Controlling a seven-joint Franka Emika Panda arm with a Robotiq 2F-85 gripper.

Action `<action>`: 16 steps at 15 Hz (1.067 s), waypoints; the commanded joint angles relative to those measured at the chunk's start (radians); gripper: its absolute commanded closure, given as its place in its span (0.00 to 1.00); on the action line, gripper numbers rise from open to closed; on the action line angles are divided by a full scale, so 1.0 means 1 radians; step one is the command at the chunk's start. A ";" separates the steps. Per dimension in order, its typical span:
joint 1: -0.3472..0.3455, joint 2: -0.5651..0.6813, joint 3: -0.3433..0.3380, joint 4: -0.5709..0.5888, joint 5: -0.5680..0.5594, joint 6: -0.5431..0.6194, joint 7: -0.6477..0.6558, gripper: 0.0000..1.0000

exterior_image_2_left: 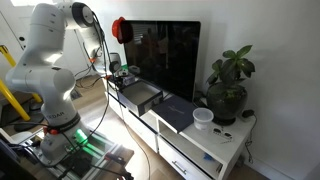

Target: Move the blue box to the top of the television stand.

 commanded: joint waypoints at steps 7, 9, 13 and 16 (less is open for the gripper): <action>0.009 0.009 -0.024 0.041 -0.024 -0.024 -0.063 0.44; 0.011 -0.001 -0.029 0.036 -0.026 -0.028 -0.069 0.31; 0.048 -0.082 -0.049 -0.018 -0.066 -0.035 -0.069 0.03; 0.052 -0.199 -0.035 -0.067 -0.107 -0.107 -0.099 0.00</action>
